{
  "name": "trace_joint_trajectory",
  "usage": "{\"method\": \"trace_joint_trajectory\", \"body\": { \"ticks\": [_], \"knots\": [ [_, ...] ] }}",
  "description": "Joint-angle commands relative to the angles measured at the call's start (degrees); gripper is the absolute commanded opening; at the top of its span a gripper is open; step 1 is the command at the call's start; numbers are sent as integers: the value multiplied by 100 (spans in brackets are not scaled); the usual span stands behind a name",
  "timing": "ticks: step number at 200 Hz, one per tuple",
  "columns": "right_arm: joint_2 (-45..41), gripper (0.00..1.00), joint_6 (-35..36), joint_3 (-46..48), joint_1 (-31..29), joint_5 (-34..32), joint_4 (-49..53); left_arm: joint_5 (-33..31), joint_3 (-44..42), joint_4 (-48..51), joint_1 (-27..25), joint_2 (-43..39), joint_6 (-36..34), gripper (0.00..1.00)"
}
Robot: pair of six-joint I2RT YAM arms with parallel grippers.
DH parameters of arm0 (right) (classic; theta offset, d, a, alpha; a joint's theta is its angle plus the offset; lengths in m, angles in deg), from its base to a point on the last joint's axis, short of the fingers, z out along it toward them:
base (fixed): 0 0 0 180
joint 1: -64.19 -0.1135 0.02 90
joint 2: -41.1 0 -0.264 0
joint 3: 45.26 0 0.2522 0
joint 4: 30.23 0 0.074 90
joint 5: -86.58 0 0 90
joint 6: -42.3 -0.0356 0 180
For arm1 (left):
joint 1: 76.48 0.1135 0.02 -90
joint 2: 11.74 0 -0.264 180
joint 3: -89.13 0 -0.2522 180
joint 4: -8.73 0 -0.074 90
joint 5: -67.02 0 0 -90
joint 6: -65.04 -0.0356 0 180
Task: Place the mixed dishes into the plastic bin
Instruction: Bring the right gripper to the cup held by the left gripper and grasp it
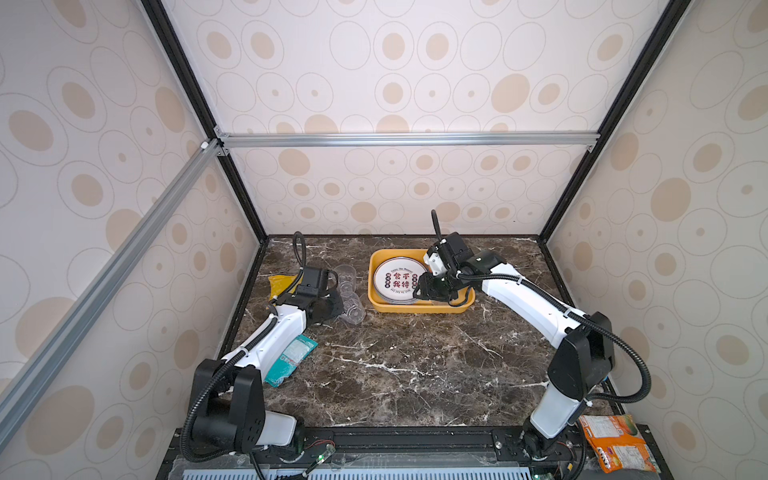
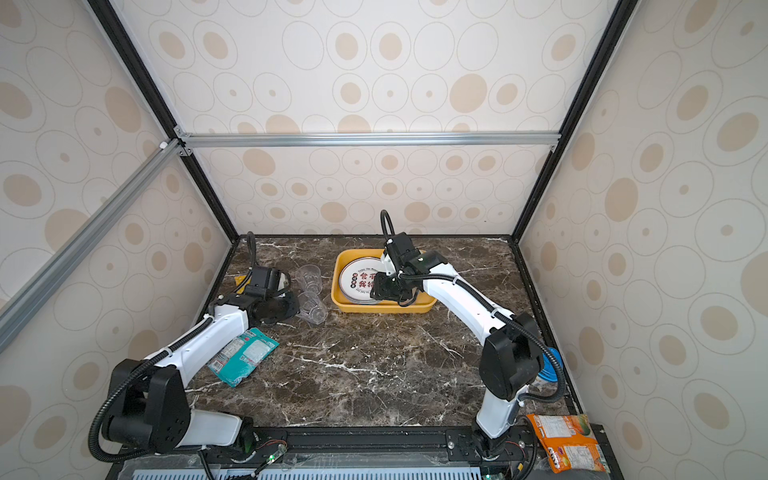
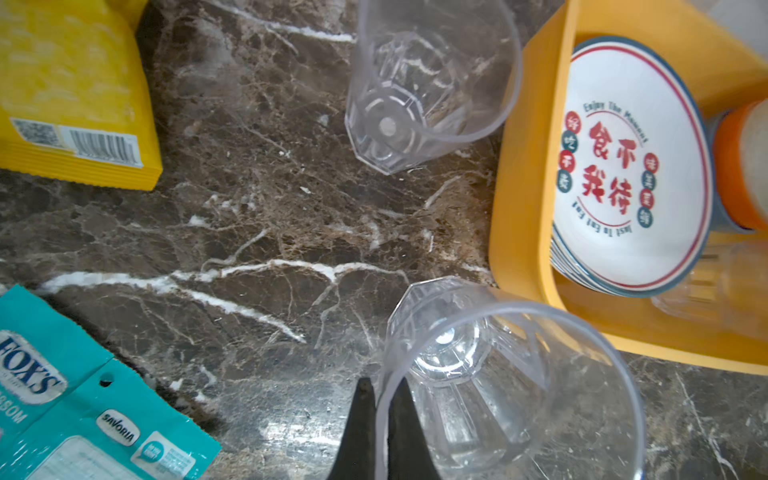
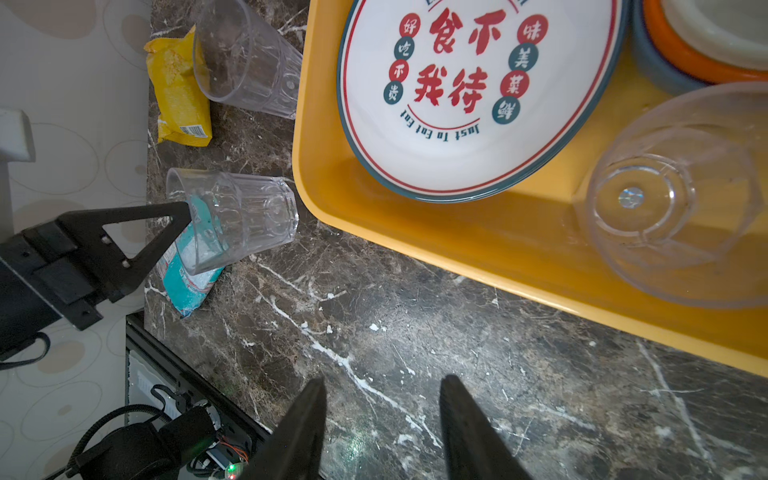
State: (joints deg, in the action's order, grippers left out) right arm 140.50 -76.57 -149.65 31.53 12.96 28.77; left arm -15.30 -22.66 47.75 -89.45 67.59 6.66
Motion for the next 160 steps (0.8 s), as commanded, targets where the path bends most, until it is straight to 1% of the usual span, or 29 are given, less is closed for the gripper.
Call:
{"method": "trace_joint_trajectory", "body": {
  "ticks": [1, 61, 117, 160],
  "knots": [
    [-157, 48, 41, -167, -68, -148, 303, 137, 353, 146, -200, -166, 0, 0],
    [44, 45, -31, -647, -204, -350, 897, 161, 717, 173, -875, -46, 173, 0],
    [256, 46, -27, -1102, -363, -434, 1176, 215, 999, 19, -1487, 242, 366, 0],
    [600, 46, 12, -1546, -519, -456, 1375, 237, 1202, -81, -1767, 429, 448, 0]
  ]
}}
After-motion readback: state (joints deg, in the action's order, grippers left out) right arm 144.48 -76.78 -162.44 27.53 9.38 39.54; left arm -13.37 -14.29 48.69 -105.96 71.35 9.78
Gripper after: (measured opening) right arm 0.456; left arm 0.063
